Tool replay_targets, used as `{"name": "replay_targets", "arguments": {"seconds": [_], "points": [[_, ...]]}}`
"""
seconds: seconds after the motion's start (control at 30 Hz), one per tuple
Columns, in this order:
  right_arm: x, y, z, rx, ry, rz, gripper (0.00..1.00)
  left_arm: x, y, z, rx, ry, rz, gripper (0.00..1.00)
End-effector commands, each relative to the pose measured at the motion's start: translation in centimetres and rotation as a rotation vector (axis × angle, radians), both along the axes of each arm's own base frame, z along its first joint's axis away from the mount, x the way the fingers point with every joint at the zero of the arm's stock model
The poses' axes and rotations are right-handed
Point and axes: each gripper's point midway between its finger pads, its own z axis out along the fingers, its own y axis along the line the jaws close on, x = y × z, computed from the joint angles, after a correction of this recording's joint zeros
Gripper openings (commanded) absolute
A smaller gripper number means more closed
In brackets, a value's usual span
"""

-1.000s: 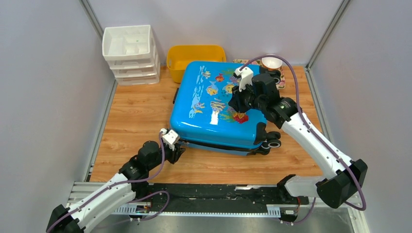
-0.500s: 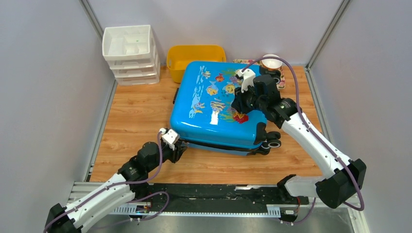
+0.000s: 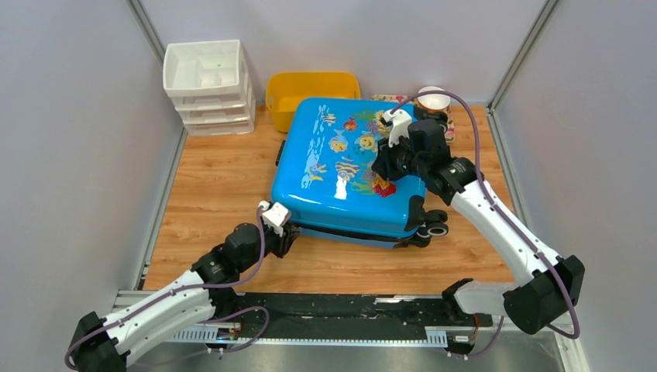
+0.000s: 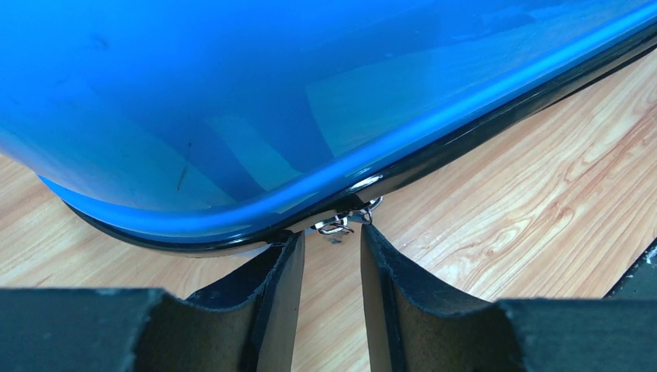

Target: Open, take out, and arrange the luggage

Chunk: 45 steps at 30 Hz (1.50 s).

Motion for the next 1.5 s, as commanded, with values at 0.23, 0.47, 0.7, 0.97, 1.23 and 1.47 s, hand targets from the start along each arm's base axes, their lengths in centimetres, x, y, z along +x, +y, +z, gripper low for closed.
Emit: {"name": "replay_targets", "arguments": {"seconds": [0.23,0.47,0.7,0.97,1.23,1.47], "points": [[-0.3,-0.4,0.2,0.037,0.003,-0.019,0.24,2.3,-0.1,5.3,-0.112,-0.067,0.123,0.39],[-0.6,-0.5,0.2,0.034,0.005,-0.009,0.23,2.6,0.5,4.9,-0.083,-0.091,0.139,0.10],[-1.5,-1.1,-1.3,-0.001,0.031,-0.003,0.21,2.6,1.4,5.4,-0.046,-0.139,0.142,0.00],[-2.3,-2.2,-3.4,-0.062,0.062,-0.004,0.19,2.8,4.3,3.1,0.040,-0.095,0.220,0.00],[-2.8,-2.9,-4.5,-0.111,0.067,0.017,0.18,3.1,6.6,2.6,0.098,-0.105,0.269,0.00],[-4.0,-3.5,-3.4,-0.073,0.089,0.068,0.27,4.0,8.1,3.5,0.091,-0.081,0.257,0.00]]}}
